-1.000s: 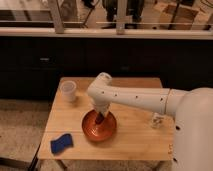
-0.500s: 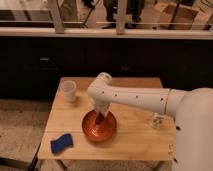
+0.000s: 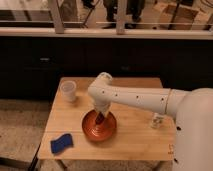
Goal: Place the pepper in the ceramic bowl
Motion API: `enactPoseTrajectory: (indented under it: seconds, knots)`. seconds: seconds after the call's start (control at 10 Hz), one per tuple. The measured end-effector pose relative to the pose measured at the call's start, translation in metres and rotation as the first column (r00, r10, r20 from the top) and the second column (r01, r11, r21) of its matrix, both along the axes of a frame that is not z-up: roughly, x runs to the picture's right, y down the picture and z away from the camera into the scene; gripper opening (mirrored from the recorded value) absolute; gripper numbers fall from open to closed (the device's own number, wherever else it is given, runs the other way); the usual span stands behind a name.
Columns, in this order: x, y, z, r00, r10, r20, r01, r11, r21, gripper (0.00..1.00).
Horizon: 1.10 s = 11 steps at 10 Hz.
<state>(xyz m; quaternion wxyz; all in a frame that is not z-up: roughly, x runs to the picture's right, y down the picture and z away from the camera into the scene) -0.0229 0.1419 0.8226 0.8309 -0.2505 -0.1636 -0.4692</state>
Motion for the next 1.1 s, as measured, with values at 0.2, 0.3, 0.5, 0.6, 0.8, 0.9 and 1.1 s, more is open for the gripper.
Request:
enactPoseTrajectory:
  seconds: [0.2, 0.3, 0.5, 0.6, 0.8, 0.9, 1.1]
  knots:
    - [-0.0009, 0.0, 0.0002, 1.0, 0.0, 0.003, 0.0, 1.0, -0.002, 0.24]
    - [0.0, -0.0008, -0.0001, 1.0, 0.001, 0.004, -0.001, 1.0, -0.003, 0.3]
    - [0.0016, -0.0003, -0.0004, 1.0, 0.002, 0.003, -0.002, 1.0, -0.005, 0.24]
    - [0.0009, 0.0003, -0.0007, 1.0, 0.001, 0.004, -0.001, 1.0, -0.006, 0.15]
    - [-0.0012, 0.0013, -0.0017, 1.0, -0.001, 0.006, 0.001, 1.0, -0.007, 0.06]
    - [-0.0005, 0.0, -0.0017, 1.0, 0.0, 0.007, 0.0, 1.0, -0.006, 0.1]
    - [0.0022, -0.0002, -0.0014, 1.0, 0.001, 0.009, -0.001, 0.9999, -0.011, 0.21]
